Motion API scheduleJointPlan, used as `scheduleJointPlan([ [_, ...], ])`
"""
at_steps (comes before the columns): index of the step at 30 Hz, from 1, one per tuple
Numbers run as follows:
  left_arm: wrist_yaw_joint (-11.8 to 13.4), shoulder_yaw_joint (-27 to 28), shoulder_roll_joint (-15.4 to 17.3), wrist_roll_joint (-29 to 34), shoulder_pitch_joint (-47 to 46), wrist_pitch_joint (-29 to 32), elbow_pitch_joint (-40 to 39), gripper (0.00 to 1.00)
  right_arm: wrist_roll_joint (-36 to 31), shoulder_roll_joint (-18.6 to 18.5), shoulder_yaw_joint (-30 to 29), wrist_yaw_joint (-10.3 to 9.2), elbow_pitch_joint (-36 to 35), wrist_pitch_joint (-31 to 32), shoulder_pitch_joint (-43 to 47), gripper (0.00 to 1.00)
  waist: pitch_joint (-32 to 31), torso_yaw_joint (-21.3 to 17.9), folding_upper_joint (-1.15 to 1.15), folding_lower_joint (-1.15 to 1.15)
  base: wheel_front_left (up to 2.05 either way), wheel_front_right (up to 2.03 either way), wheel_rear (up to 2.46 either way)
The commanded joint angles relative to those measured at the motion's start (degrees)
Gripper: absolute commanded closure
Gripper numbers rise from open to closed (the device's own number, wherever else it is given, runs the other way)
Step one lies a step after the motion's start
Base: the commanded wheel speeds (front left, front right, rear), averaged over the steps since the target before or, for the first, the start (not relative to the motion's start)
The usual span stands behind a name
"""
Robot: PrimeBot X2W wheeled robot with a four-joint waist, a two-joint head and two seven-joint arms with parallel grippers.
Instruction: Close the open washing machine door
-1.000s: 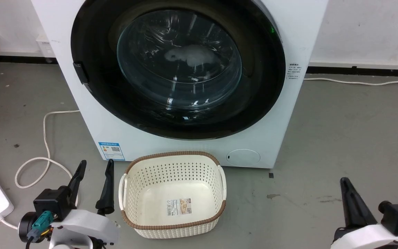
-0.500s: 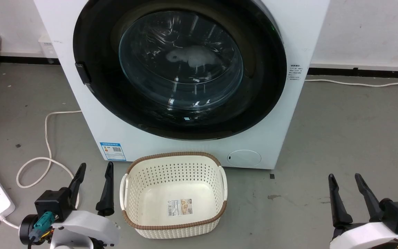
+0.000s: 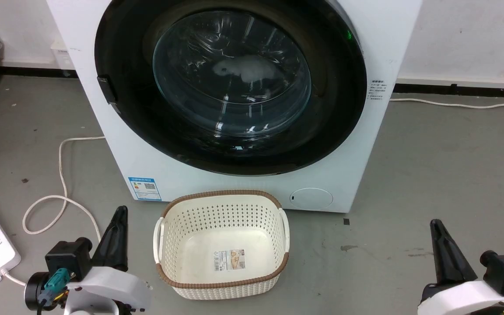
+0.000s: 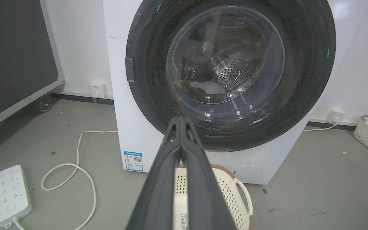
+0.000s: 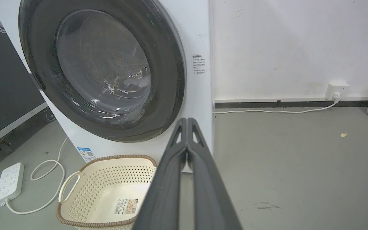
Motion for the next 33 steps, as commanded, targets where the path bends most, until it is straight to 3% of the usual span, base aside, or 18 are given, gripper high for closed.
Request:
scheduleJointPlan([
  [1, -0.15, 0.24, -0.31, 0.56, 0.11, 0.26, -0.14, 1.0, -0.18, 0.0, 0.08, 0.0, -0.11, 0.15, -0.03, 1.0, 0.0, 0.04, 0.0, 0.0, 0.0, 0.0, 0.0],
  [33, -1.86, 3.47, -4.31, 7.22, 1.29, 3.14, -1.81, 1.0, -2.57, -0.03, 1.14, -0.01, -1.15, 2.12, -0.34, 1.0, 0.17, 1.01, 0.0, 0.0, 0.0, 0.0, 0.0],
])
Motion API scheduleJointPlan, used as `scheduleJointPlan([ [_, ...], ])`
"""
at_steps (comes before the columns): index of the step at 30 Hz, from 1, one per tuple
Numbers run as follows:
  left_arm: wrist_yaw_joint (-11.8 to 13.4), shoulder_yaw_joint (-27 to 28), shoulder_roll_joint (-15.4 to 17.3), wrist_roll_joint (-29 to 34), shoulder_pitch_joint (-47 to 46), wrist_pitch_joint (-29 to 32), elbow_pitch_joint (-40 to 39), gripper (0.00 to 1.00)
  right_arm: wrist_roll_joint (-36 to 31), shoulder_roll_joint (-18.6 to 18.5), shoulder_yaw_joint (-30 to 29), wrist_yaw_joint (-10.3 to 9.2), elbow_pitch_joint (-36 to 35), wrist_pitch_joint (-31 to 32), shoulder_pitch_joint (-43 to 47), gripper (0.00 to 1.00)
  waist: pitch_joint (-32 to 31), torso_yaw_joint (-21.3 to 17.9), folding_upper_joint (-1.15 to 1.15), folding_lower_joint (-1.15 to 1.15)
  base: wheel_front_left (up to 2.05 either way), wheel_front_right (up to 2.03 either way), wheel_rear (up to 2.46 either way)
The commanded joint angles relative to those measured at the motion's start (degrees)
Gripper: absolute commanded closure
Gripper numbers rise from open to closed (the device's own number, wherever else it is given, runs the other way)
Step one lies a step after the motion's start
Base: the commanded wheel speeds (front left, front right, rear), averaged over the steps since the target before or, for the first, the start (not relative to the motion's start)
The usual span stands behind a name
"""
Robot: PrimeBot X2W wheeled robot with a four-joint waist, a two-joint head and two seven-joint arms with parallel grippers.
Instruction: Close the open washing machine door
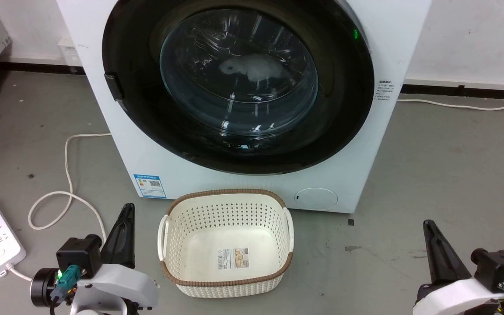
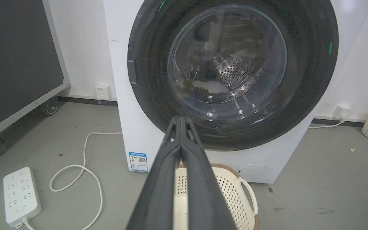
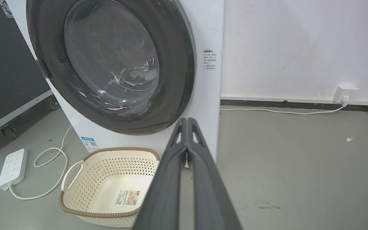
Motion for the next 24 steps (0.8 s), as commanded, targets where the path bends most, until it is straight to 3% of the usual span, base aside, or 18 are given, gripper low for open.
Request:
scheduleJointPlan([
  [1, -0.38, 0.52, -0.56, 0.94, 0.93, 0.3, -0.36, 1.0, -0.62, -0.03, 0.19, -0.01, -0.49, 0.36, -0.33, 1.0, 0.01, 0.05, 0.0, 0.0, 0.0, 0.0, 0.0],
  [24, -1.59, 2.82, -3.39, 5.66, 1.76, 2.34, -1.55, 1.0, -2.32, -0.05, 0.94, -0.01, -1.23, 1.75, -0.55, 1.0, 0.12, 0.74, 0.0, 0.0, 0.0, 0.0, 0.0],
])
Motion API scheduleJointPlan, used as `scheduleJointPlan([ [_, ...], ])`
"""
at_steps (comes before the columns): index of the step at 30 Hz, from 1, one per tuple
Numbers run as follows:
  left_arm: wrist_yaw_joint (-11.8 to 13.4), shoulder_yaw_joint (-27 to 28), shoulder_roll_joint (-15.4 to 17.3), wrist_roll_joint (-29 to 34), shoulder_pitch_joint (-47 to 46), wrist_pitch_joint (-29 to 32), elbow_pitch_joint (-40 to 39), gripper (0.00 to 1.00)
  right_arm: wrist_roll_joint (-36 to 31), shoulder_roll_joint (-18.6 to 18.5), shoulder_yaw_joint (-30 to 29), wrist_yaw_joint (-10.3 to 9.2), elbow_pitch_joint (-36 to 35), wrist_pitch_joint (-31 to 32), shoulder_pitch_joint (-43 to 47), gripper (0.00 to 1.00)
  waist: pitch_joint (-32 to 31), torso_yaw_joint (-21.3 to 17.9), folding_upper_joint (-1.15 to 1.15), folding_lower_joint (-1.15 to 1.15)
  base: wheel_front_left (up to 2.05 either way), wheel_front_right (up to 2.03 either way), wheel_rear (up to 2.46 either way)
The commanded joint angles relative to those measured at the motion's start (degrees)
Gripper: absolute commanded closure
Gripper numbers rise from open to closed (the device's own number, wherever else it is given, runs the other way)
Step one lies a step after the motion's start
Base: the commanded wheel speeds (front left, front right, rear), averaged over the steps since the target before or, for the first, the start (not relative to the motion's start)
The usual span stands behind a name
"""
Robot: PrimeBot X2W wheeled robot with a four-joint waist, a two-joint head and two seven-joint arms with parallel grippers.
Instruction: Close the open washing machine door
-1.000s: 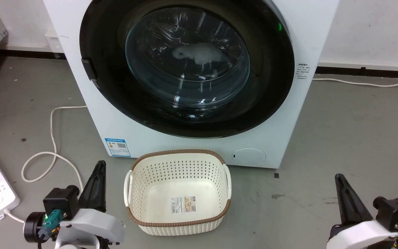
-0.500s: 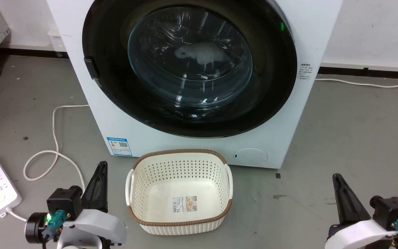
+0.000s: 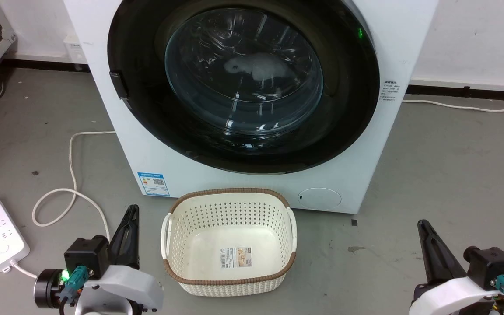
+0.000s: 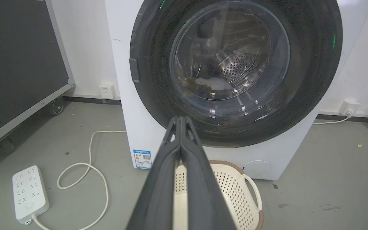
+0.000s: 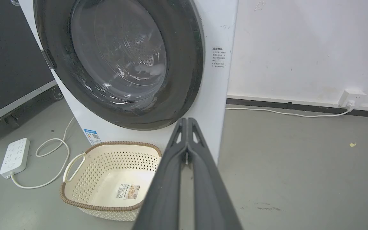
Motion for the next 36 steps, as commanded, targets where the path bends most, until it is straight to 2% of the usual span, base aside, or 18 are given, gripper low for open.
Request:
scheduleJointPlan([
  [1, -0.23, 0.37, -0.32, 0.76, 0.86, 0.33, -0.42, 1.0, -0.46, -0.05, 0.13, -0.01, -0.53, 0.2, -0.48, 1.0, 0.0, 0.03, 0.0, 0.0, 0.0, 0.0, 0.0],
  [36, -2.26, 4.23, -5.09, 8.7, 2.27, 3.76, -2.42, 1.0, -3.3, -0.08, 1.4, -0.02, -1.78, 2.54, -0.85, 1.0, 0.2, 1.18, 0.0, 0.0, 0.0, 0.0, 0.0],
])
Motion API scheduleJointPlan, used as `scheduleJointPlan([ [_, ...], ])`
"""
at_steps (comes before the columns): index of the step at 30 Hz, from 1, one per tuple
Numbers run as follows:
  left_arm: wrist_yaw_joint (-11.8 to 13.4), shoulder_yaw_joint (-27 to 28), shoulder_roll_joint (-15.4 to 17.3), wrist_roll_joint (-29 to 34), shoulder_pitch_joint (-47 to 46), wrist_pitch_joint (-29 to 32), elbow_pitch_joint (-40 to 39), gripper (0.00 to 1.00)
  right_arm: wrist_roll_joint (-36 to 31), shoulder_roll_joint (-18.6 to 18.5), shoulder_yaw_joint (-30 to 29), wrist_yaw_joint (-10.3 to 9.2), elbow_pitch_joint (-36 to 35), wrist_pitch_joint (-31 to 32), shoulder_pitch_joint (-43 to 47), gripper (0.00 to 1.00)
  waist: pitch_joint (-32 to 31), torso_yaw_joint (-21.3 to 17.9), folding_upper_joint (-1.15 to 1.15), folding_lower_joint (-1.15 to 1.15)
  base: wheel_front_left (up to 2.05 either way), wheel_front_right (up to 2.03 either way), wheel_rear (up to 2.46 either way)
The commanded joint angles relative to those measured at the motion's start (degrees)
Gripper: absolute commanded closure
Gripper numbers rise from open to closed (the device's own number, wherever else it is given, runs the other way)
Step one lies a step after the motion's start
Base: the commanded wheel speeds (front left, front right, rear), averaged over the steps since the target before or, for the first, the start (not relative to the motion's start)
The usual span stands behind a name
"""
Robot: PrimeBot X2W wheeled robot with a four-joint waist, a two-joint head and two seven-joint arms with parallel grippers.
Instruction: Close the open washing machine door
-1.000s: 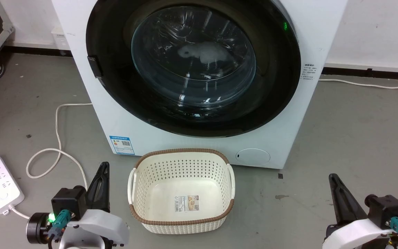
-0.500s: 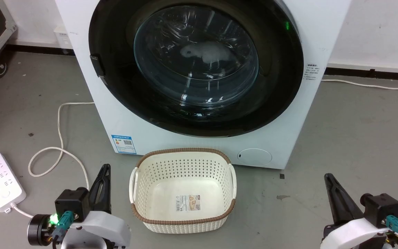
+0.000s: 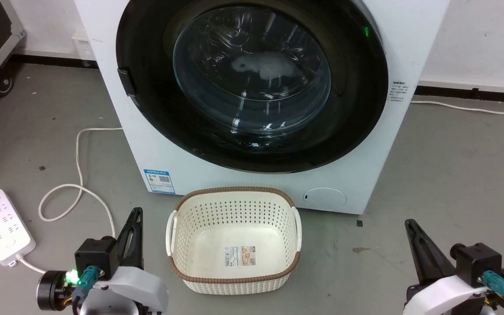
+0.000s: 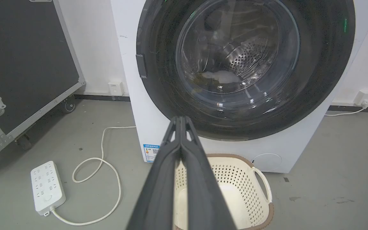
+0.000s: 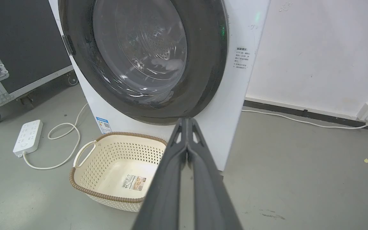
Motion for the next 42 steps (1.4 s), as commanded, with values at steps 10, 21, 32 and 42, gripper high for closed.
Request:
scheduleJointPlan([
  [10, -0.77, 1.27, -1.65, 2.74, 1.34, 1.16, -0.86, 1.0, -1.23, -0.09, 0.46, -0.03, -0.77, 0.86, -0.72, 1.0, 0.05, 0.32, 0.0, 0.0, 0.0, 0.0, 0.0],
  [21, -1.37, 2.42, -3.07, 5.09, 1.76, 2.18, -1.45, 1.0, -2.07, -0.1, 0.84, -0.03, -1.14, 1.55, -0.83, 1.0, 0.11, 0.66, 0.0, 0.0, 0.0, 0.0, 0.0],
  [32, -1.83, 3.29, -4.15, 6.89, 2.08, 2.96, -1.91, 1.0, -2.72, -0.1, 1.13, -0.03, -1.42, 2.08, -0.91, 1.0, 0.15, 0.93, 0.0, 0.0, 0.0, 0.0, 0.0],
  [42, -1.83, 3.29, -4.15, 6.89, 2.08, 2.96, -1.91, 1.0, -2.72, -0.1, 1.13, -0.03, -1.42, 2.08, -0.91, 1.0, 0.15, 0.93, 0.0, 0.0, 0.0, 0.0, 0.0],
])
